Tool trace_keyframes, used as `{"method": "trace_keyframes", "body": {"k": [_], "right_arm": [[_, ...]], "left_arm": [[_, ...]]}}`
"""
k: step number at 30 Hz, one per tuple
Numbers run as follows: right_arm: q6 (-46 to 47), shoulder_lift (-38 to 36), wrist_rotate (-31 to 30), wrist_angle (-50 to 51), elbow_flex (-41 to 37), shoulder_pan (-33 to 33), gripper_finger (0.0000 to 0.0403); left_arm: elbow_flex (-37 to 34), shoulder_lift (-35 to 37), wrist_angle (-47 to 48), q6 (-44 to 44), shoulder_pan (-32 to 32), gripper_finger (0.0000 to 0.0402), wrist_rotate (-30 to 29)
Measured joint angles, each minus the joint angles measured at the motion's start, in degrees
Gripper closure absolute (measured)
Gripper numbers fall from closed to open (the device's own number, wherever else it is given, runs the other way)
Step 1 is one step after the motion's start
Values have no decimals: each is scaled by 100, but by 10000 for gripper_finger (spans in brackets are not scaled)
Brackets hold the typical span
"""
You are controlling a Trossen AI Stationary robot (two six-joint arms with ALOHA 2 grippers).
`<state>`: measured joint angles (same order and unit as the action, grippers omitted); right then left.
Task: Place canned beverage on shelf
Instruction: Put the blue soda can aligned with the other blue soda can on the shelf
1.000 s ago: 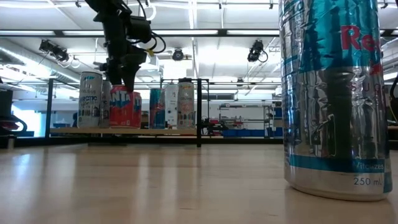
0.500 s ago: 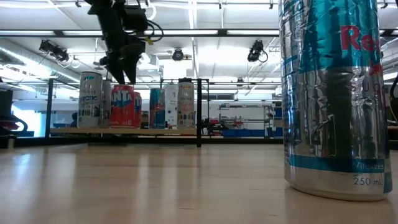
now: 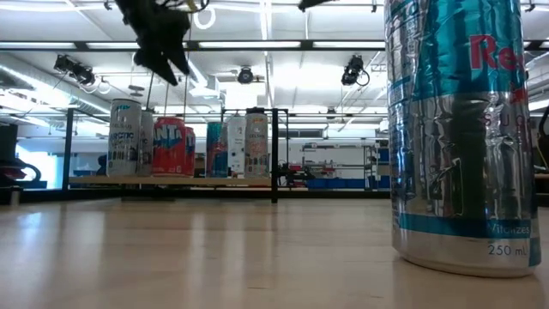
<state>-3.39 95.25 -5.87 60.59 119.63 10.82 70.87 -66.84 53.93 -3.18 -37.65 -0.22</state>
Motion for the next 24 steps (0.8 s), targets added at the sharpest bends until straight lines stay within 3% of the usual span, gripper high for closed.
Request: {"method": "trace_keyframes", "body": {"k": [11,16,24], "right_arm": [[1120,17,-34,1514,-6,-1369,13],[1875,15,-476,1749,-500,-2332,13],[2507,32,-905,523,-1779,-3432,13]], "left_arm": [[2,491,40,-117,702,86,37],[2,511,96,-150,1065,86,36],[2,510,125,-101,1540,86,36]]}}
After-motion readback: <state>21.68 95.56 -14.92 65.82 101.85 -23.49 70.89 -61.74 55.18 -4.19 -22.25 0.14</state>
